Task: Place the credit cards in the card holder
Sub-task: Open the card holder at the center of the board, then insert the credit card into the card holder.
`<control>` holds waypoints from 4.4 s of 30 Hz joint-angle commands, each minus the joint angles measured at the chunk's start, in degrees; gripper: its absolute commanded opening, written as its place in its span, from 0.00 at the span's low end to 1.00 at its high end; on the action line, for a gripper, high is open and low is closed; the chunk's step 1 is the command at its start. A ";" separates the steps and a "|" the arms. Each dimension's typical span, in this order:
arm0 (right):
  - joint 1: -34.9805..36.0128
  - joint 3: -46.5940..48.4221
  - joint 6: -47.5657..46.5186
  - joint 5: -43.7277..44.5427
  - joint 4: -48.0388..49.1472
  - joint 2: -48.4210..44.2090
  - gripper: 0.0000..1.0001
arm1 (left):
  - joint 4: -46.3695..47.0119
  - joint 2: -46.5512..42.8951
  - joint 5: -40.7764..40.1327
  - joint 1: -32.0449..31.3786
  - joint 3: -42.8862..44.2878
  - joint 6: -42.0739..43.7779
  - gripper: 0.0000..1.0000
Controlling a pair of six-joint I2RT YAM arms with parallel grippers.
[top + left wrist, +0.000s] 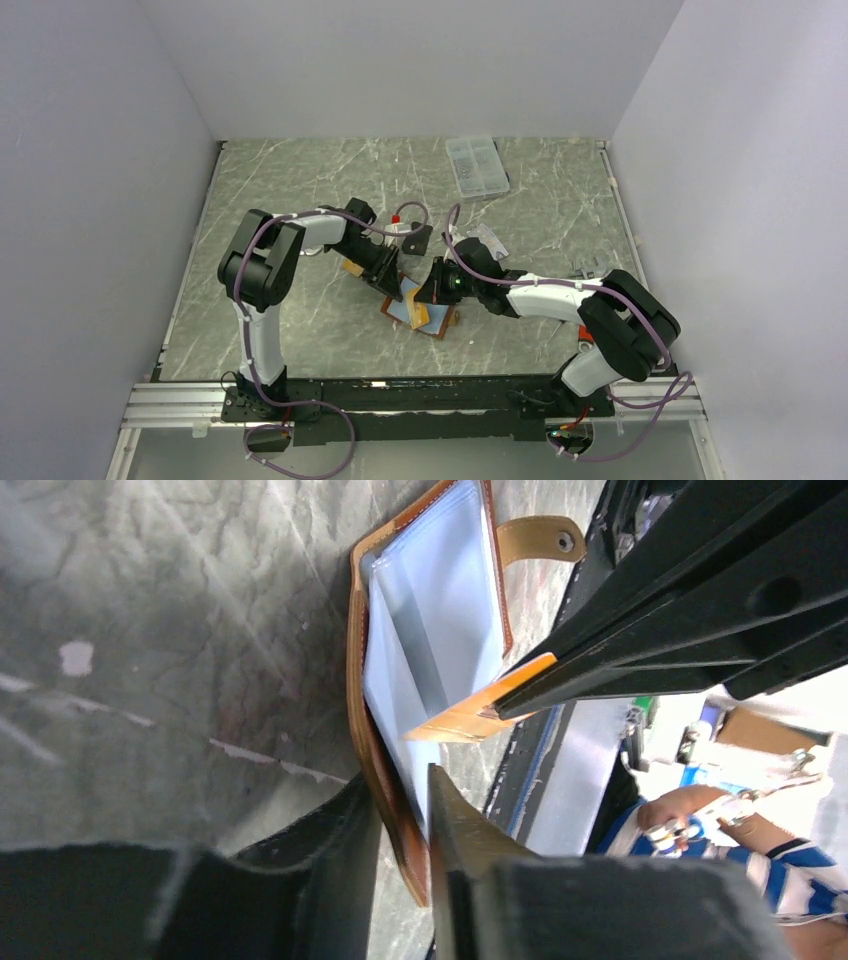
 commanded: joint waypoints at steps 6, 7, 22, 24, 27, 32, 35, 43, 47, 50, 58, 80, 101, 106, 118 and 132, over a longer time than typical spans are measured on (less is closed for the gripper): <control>-0.78 -4.84 1.90 4.60 2.49 -5.87 0.00 | 4.48 -0.32 0.01 -0.77 -1.66 -2.74 0.10; -0.87 -5.74 2.47 5.95 2.28 -6.94 0.00 | 5.59 -0.70 0.78 -0.75 -2.67 -3.76 0.09; -1.00 -8.83 9.13 22.86 -1.78 -18.16 0.00 | 40.83 -2.61 8.36 -0.79 -10.68 -40.34 0.00; -1.04 -8.47 9.84 25.17 -2.42 -18.37 0.00 | 41.39 -1.99 7.64 -0.71 -10.68 -40.82 0.00; -0.99 -8.31 10.37 27.89 -2.01 -17.51 0.00 | 43.51 -1.96 6.86 -0.62 -12.57 -41.71 0.00; -0.63 -6.39 10.62 30.89 -1.60 -13.18 0.00 | 40.04 -1.90 5.40 -0.60 -11.96 -38.64 0.00; -0.44 -3.48 9.89 31.29 -4.45 -9.90 0.00 | 38.32 -1.66 4.61 -0.61 -11.51 -37.10 0.00; 0.31 3.30 8.92 28.76 -14.72 -5.47 0.00 | 35.67 -2.29 3.32 -0.53 -10.96 -35.98 0.00; 0.66 4.33 8.56 27.84 -16.05 -5.10 0.00 | 35.30 -2.32 3.35 -0.52 -10.61 -35.72 0.00; 0.75 6.44 8.08 26.55 -18.42 -3.23 0.00 | 34.77 -2.54 3.24 -0.53 -10.34 -35.28 0.00; 0.67 9.19 8.16 23.88 -20.51 0.99 0.00 | 33.70 -2.97 2.96 -0.53 -9.88 -34.34 0.00; -0.48 12.33 4.34 19.06 -27.69 -1.07 0.24 | 32.02 -4.25 2.50 -0.53 -9.48 -32.31 0.00; -1.59 -1.74 10.17 17.38 -7.88 -8.72 0.00 | 27.92 -3.41 1.03 -0.54 -8.45 -29.20 0.26; -1.58 -1.89 9.98 17.16 -6.55 -8.11 0.00 | 26.34 -4.81 1.05 -0.53 -7.84 -26.80 0.70; -1.60 -3.38 10.67 15.65 -0.64 -7.22 0.00 | 24.03 -2.92 1.16 -0.32 -6.09 -23.44 0.54; -2.49 -9.60 13.44 14.32 7.48 -7.32 0.00 | 21.01 -2.37 -1.58 -0.52 -4.86 -21.85 0.21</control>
